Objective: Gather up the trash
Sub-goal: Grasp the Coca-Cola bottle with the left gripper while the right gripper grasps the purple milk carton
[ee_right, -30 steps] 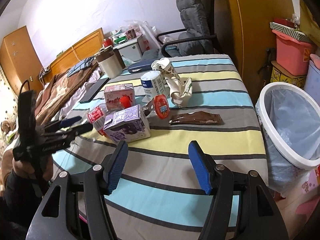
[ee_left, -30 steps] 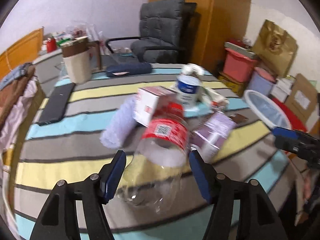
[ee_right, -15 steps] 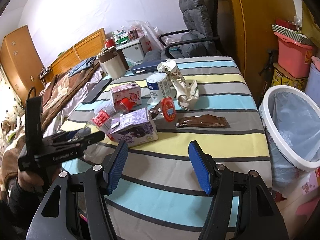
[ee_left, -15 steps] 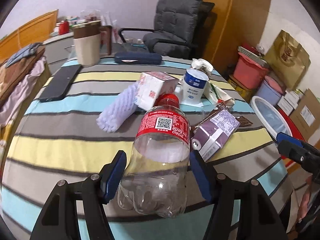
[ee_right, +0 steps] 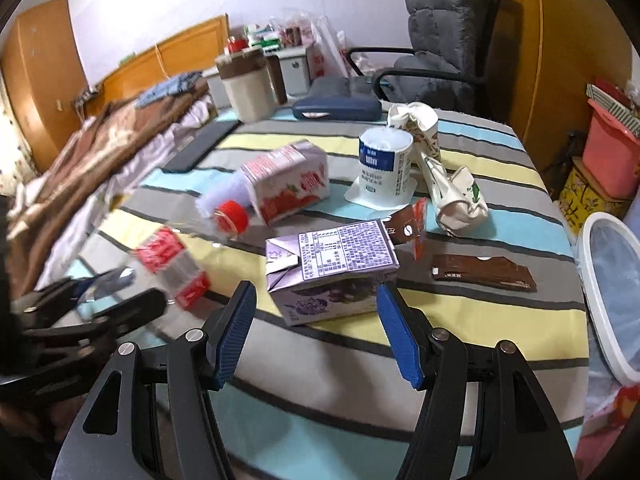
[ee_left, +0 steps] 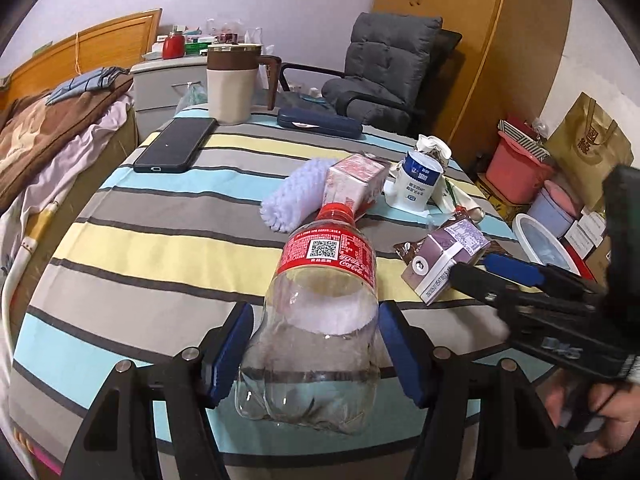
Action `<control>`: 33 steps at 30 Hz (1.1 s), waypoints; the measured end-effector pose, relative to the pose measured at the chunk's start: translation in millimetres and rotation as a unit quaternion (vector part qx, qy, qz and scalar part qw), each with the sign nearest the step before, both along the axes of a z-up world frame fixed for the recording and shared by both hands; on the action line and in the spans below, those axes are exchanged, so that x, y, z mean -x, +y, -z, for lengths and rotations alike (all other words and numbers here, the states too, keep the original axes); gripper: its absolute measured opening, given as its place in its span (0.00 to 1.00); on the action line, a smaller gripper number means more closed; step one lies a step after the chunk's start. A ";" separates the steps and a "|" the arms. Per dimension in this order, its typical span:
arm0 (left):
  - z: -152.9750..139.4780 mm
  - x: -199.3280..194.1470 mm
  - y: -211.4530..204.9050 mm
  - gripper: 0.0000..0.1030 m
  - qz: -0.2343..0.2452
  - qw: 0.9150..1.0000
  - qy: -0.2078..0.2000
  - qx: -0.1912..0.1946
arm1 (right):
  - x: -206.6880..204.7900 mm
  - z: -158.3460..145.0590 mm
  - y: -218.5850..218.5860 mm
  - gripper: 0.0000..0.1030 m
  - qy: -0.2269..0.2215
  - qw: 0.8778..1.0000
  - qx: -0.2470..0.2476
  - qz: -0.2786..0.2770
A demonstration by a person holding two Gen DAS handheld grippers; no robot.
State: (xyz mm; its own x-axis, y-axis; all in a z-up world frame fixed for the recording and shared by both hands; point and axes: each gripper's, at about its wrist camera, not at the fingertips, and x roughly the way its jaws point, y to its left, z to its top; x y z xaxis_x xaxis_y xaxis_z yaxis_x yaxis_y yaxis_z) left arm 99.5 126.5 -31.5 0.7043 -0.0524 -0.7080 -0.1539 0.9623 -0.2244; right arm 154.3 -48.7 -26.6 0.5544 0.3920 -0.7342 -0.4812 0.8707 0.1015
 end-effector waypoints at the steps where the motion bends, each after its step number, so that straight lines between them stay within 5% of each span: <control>1: 0.3 0.7 -0.3 0.63 0.000 1.000 0.000 0.000 | -2.2 2.6 0.7 0.62 -0.001 1.000 0.008 0.006; 13: 2.2 2.9 -6.0 0.63 0.009 1.000 -0.002 0.007 | 4.7 -5.2 -73.3 0.62 0.013 0.995 0.007 0.096; 18: 1.9 -1.8 -11.7 0.63 0.015 1.000 -0.002 0.008 | 9.1 -19.9 -55.2 0.62 -0.003 0.997 -0.032 0.065; 30: 6.4 -7.7 -14.2 0.64 0.026 1.000 0.009 0.013 | -20.7 -3.5 -33.2 0.62 0.014 0.996 -0.003 0.086; 33: 8.6 -10.2 -18.3 0.63 0.025 1.000 0.013 0.009 | -17.6 -5.2 -44.8 0.49 0.017 0.995 -0.009 0.093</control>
State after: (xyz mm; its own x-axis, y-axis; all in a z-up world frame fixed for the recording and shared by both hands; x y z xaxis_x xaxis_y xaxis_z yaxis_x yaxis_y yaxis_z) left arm 109.7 108.3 -40.0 0.6822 -0.1003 -0.7242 -0.1107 0.9649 -0.2380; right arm 171.9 -93.5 -21.4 0.5939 0.2983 -0.7472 -0.3077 0.9423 0.1316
